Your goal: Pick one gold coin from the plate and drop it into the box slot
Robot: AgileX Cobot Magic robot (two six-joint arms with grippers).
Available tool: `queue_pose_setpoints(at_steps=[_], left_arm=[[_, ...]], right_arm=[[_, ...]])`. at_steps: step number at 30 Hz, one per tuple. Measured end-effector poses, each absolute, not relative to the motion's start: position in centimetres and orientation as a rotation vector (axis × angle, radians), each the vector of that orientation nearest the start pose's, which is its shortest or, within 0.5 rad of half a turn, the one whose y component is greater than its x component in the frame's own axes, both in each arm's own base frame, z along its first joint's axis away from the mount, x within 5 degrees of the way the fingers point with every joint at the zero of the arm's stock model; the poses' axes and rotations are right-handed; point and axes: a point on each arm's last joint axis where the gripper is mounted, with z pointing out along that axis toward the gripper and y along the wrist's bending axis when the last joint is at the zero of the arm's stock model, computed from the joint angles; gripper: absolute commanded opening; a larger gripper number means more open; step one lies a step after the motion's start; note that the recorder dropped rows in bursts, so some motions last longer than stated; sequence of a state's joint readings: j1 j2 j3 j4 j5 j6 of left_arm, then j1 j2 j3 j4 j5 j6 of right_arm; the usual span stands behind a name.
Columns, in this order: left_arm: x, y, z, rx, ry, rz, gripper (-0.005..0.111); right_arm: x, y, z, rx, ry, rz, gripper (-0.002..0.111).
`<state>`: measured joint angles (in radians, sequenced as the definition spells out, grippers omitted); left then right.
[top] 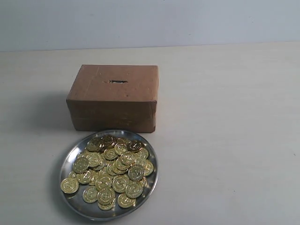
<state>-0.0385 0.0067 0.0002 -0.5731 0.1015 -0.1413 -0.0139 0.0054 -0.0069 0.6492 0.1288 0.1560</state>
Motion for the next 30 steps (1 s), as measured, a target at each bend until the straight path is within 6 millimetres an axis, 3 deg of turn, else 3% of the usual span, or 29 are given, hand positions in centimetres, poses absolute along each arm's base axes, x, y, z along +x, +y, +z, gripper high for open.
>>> queue_pose_setpoints(at_steps=[2,4,6,8,11,14,17,20,25,30], left_arm=[[5.6,-0.8,21.2,-0.484,1.53,-0.642,0.0],[5.1,-1.2,24.1,-0.339,1.542,-0.584,0.0],[5.7,-2.1,28.7,0.015,1.631,-0.39,0.0],[7.5,-2.9,31.6,0.275,1.697,-0.261,0.0],[13.2,-5.0,33.5,0.725,1.864,-0.171,0.0],[19.8,-7.8,31.6,0.834,2.159,-0.368,0.0],[23.7,-9.1,28.4,0.819,2.427,-0.458,0.0],[26.2,-10.1,24.8,0.864,2.722,-0.465,0.0],[27.0,-12.8,19.3,1.026,3.017,-0.47,0.0],[26.2,-16.1,17.0,1.111,3.067,-0.389,0.002]], right_arm=[[5.1,1.3,22.6,0.524,1.549,0.712,0.0],[4.1,1.8,26.8,0.367,1.536,0.679,0.0],[4.7,2.7,32.1,0.185,1.653,0.619,0.0],[6.7,3.3,33.9,0.067,1.809,0.587,0.0],[12.6,3.8,34.4,-0.086,2.095,0.566,0.0],[17.9,4.1,31.6,-0.126,2.312,0.612,0.0],[20.2,4.8,28.9,-0.186,2.438,0.66,0.0],[21.5,5.9,26.8,-0.272,2.528,0.697,0.0],[22.2,7.3,25.1,-0.386,2.585,0.733,0.0],[22.2,7.7,24.9,-0.41,2.583,0.742,0.0]])
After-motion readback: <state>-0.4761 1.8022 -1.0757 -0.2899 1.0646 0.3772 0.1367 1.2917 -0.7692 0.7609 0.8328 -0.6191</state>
